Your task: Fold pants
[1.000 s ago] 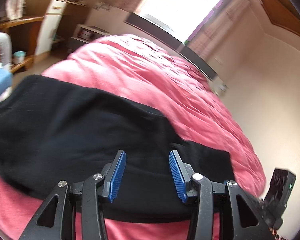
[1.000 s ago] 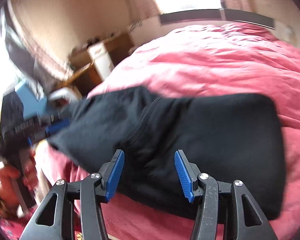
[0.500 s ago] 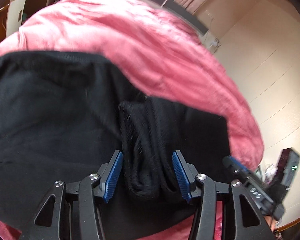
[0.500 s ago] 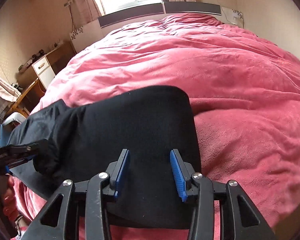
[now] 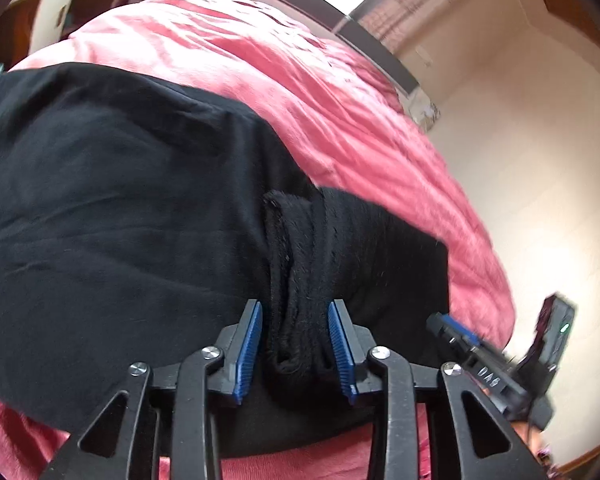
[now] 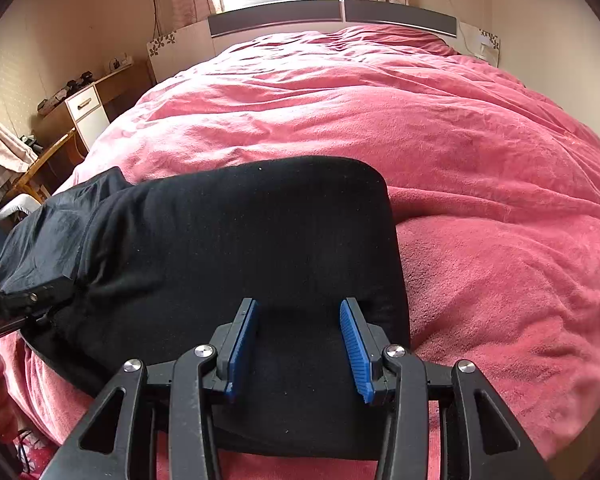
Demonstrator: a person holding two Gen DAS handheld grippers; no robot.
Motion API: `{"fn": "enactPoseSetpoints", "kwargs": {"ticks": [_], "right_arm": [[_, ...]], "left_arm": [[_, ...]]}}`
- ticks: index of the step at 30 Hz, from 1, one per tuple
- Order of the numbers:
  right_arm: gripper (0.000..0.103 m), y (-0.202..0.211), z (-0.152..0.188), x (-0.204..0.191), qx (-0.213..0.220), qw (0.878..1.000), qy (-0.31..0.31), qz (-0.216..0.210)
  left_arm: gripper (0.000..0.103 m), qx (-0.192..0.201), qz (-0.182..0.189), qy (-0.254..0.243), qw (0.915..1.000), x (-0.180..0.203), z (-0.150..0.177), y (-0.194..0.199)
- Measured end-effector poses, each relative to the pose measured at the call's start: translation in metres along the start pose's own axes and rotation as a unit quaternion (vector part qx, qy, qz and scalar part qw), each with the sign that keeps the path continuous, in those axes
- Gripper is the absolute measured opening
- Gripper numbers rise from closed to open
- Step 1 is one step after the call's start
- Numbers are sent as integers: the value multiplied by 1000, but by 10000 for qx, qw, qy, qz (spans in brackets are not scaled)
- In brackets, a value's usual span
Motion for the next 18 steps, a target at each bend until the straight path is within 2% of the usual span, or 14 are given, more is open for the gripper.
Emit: {"fn": "enactPoseSetpoints", "kwargs": {"ticks": [4,6,10,14,17,18], "right_arm": [[44,1,-1,3,-10,9999,-101,-45],[44,0,0,3,-8,9999,-94,-44],[46,1,0,2,-9,10000,-74,-60],[46,2,-1,1,-26,9999,-94,-65],[46,3,-2,1,-29,9999,-110,-61],[46,3,-2,1,-28,9999,-122,-63]], "left_arm": [[37,660,-162,251,9974,-13,-5,37],[39,998,-311,422,9936,-23,-7,60],[50,1576,-513,877,9823,-48,-6,101],[61,1802,-812,1336,9711,-76,0,129],[62,1978,-1254,1606,9588,-97,8,149],[62,1968,-1523,1747,9527,-103,10,150]]}}
Point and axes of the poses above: each gripper's, at about its wrist camera, not at the fingertips, and y roughly against the way its jaws point, x to its right, z to its underside, the point moved 1 cm from there along -y, roughly the way its jaws point, and after that the axes turned 3 degrees about -y, right-handed, at the moved point
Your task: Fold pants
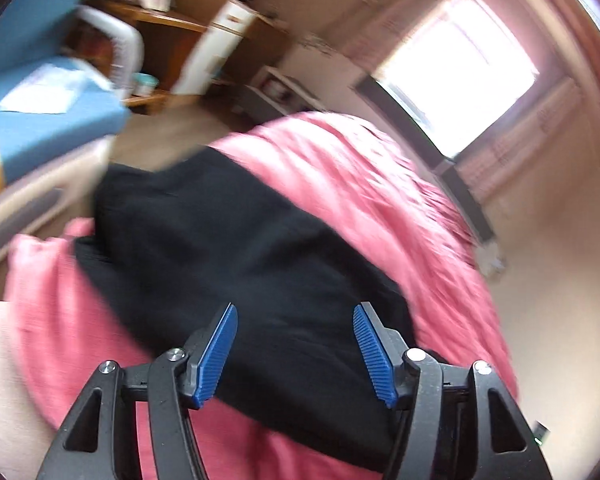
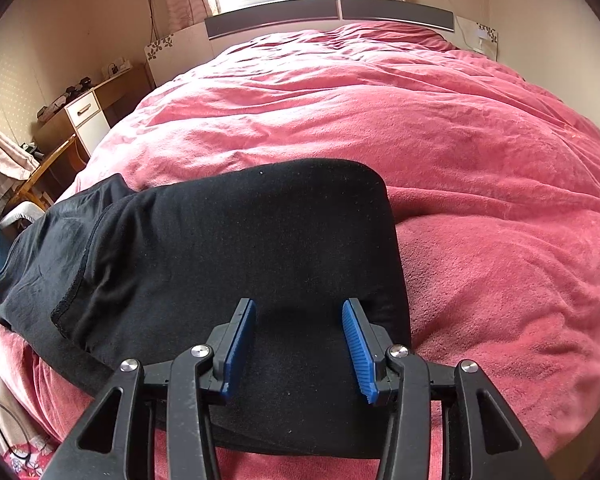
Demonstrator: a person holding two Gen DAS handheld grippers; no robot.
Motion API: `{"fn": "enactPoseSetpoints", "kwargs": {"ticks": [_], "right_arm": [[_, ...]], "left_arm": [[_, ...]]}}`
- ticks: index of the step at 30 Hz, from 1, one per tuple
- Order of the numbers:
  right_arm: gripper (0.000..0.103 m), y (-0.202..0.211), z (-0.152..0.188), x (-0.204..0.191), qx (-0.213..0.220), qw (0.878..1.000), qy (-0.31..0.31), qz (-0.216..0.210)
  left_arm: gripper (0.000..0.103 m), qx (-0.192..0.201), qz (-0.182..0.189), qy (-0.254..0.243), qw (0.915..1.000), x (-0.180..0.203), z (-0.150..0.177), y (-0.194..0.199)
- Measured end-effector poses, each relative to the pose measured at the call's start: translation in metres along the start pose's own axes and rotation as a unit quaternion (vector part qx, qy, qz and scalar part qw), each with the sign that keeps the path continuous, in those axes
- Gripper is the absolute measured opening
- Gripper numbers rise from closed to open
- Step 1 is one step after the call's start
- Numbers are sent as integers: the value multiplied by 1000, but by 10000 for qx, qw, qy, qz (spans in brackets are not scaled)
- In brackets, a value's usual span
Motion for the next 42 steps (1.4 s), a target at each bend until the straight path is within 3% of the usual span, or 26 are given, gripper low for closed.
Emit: {"fn": "enactPoseSetpoints", "kwargs": {"ticks": [3,6,9,14,19,24,27,31,35,38,39,40,42], "right_arm": [[46,1,-1,0,7,10000,-15,6],[46,5,-2,0,56,10000,-59,-10],[47,7,-4,1,82,9999,-91,-3],[47,9,-5,2,120,9999,-61,65],[47,12,-6,-1,166,9998,-62,31],[47,15,-8,-5,231,9997,7,14],[47,16,-8,-7,250,9997,6,-15],[47,16,-7,-11,215,9997,38,-55],[47,16,-4,-18,205,9997,93,-131],[47,17,-3,-25,193,9994,168,-249],[47,17,-2,-29,195,9992,195,-282],[47,17,0,-33,188,9990,233,-341],[47,17,2,-39,142,9985,238,-468]], "left_arm": [[62,-71,-394,453,9982,-30,-4,1],[62,-226,-377,698,9966,-46,-5,-1],[62,-228,-405,593,9972,-48,-4,4],[67,472,-685,632,9945,-42,1,20],[68,-224,-399,1110,9928,-57,2,-3],[73,-264,464,1689,9842,-70,6,-10],[76,-276,665,1922,9787,-76,5,-13],[76,-315,663,2083,9753,-83,2,-19],[75,-274,529,1951,9790,-79,-4,-26],[70,-256,486,1842,9813,-75,-7,-30],[55,-302,382,1802,9824,-74,-9,-32],[34,-389,258,1761,9833,-74,-10,-35],[28,-527,135,1650,9848,-76,-11,-38]]}}
Point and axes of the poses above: each gripper's, at about its wrist camera, not at the fingertips, and y roughly against the way its jaws point, x to its right, z to its underside, the point moved 1 cm from there along -y, roughly the way its jaws point, and after that the axes turned 3 degrees about -y, right-handed, at the moved point
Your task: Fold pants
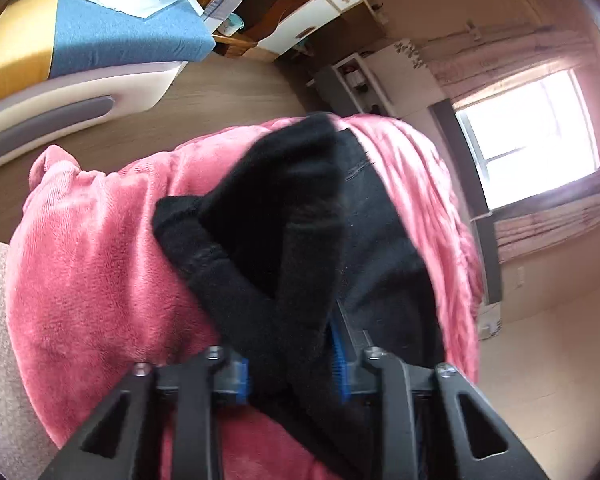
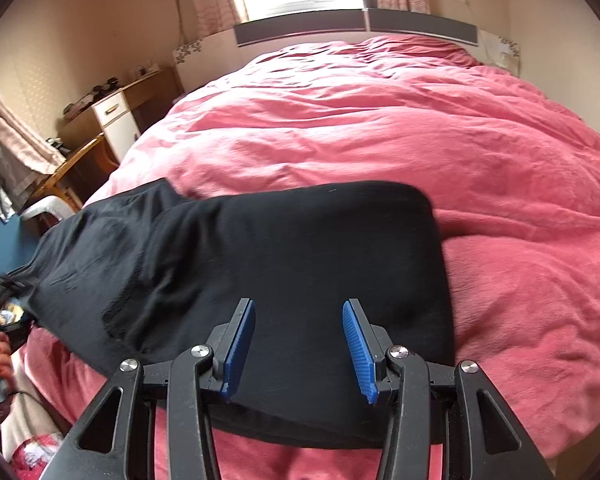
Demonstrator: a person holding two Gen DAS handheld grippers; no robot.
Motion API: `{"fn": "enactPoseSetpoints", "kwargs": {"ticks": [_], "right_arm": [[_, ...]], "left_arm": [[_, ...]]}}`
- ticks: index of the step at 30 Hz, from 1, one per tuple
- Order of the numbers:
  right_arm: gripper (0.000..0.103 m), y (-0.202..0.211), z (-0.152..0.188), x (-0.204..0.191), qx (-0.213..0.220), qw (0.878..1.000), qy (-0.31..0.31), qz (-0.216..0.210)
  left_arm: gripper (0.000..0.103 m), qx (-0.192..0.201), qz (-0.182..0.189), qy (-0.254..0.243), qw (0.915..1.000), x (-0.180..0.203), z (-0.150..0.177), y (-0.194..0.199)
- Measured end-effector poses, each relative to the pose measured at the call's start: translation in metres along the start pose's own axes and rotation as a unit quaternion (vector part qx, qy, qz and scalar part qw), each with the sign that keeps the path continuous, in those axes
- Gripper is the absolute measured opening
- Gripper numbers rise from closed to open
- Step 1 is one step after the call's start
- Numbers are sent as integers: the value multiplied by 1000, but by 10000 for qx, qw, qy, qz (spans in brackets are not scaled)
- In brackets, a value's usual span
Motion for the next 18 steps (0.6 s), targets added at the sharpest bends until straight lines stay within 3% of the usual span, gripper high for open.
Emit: {"fn": "enactPoseSetpoints", "kwargs": {"ticks": [4,9,14,18], "right_arm": [[47,-6,7,-15,-167,9993,-43,-329],[46,-17,8,-38,-289,9978,24,-598],[46,-32,7,-65,-467,9961,331,-678],[46,-41,10,-73,-535,9953,392,-705]], "left_arm": [[19,124,294,-81,9995,1,1,9],[15,452,433,-697,9956,28,8,26],[14,740,625,-1573,9828,76,13,44],[14,932,792,-2209,9676,113,21,58]]}}
Point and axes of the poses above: each gripper's, at about its wrist camera, not at the fingertips, and y roughly against the way its jaws point, x to its right, z to its underside, the point moved 1 cm from there along -y, roughly the way its jaws point, and after that the axes turned 3 degrees about -y, right-handed, at the moved point
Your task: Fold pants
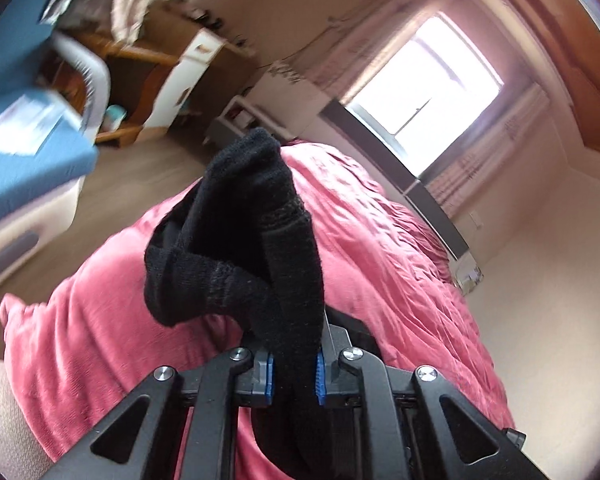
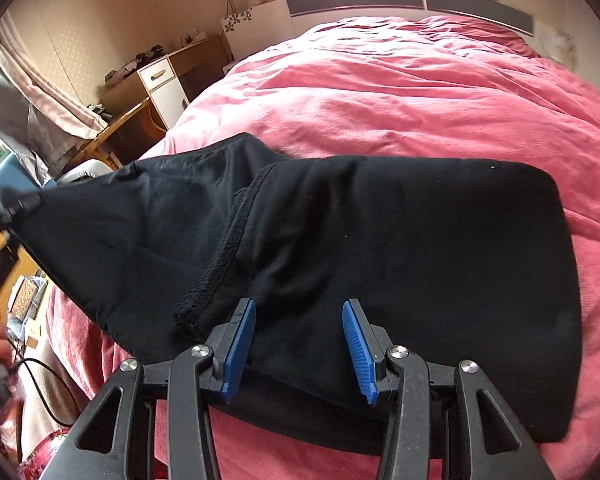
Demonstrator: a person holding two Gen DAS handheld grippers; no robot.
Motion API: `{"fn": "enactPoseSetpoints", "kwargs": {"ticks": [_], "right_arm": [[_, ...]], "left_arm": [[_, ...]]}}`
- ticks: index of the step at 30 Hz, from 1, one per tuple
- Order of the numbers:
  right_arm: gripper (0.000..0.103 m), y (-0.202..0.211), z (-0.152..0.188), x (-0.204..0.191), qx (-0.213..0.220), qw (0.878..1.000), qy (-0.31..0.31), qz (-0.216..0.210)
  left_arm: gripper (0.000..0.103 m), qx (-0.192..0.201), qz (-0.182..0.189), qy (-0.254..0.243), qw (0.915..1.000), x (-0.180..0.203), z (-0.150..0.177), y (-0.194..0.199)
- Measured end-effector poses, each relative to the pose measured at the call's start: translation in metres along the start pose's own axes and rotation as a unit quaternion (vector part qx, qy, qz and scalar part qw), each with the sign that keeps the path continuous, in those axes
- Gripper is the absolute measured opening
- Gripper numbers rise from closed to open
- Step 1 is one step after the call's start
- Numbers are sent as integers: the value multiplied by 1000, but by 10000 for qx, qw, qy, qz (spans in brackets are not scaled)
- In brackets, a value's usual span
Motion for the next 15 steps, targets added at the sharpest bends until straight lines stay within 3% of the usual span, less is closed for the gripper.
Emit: {"fn": "enactPoseSetpoints", "kwargs": {"ticks": [8,15], "right_arm": [[47,-4,1,2,-5,10000,-8,-35],[47,-5,1,2,-27,10000,-22,-71]], "left_arm": [[14,92,286,-801,9963,50,-5,1],[14,-26,557,-1507,9870,82,-2,-4]]}}
Point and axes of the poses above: each gripper's, at about its wrist camera, not at the fingertips, and y roughly against the way its jaws point, x to its right, z to its underside, the point moved 1 cm from there along -y, roughly the way its jaws point, and after that the axes turned 3 degrees about -y, right-handed, at the moved point
